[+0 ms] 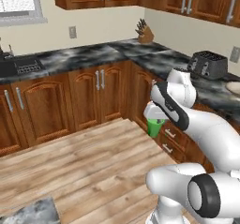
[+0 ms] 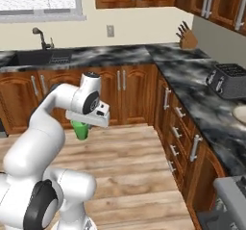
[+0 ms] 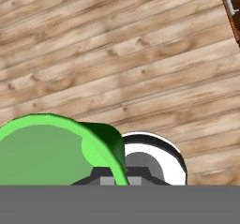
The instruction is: Pick the cup and bowl from the counter and place them on the counter next to the sink.
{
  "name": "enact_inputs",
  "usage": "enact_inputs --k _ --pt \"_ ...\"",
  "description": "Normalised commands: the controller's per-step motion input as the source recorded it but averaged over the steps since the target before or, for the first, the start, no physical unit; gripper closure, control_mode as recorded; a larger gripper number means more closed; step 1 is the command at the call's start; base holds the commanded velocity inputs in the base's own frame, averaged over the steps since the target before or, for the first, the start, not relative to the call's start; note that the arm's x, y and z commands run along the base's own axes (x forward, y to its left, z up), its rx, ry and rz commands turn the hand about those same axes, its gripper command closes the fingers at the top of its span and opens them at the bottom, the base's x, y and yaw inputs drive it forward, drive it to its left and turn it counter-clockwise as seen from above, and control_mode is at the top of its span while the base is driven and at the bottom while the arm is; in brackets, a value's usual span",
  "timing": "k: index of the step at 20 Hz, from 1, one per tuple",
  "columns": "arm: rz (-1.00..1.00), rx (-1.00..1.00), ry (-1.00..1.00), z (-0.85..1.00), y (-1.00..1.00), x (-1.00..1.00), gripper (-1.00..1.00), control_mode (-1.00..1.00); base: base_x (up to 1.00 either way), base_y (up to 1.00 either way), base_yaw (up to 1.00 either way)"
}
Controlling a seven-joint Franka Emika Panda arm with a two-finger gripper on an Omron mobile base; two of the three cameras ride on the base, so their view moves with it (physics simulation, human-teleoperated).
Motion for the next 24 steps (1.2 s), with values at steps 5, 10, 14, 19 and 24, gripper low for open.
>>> enact_inputs --k 5,10,14,19,24 --pt "0.00 0.00 0.00 0.00 0.00 0.00 1.00 1.00 1.00 0.08 0.13" --pt "0.00 0.00 0.00 0.00 0.00 0.00 1.00 1.00 1.00 0.05 0.21" --pt "0.00 0.00 0.00 0.00 0.00 0.00 1.00 1.00 1.00 0.01 0.23" --pt "0.00 0.00 0.00 0.00 0.00 0.00 1.00 1.00 1.00 0.03 0.21" --pt "0.00 0.00 0.00 0.00 0.00 0.00 1.00 1.00 1.00 0.00 0.23"
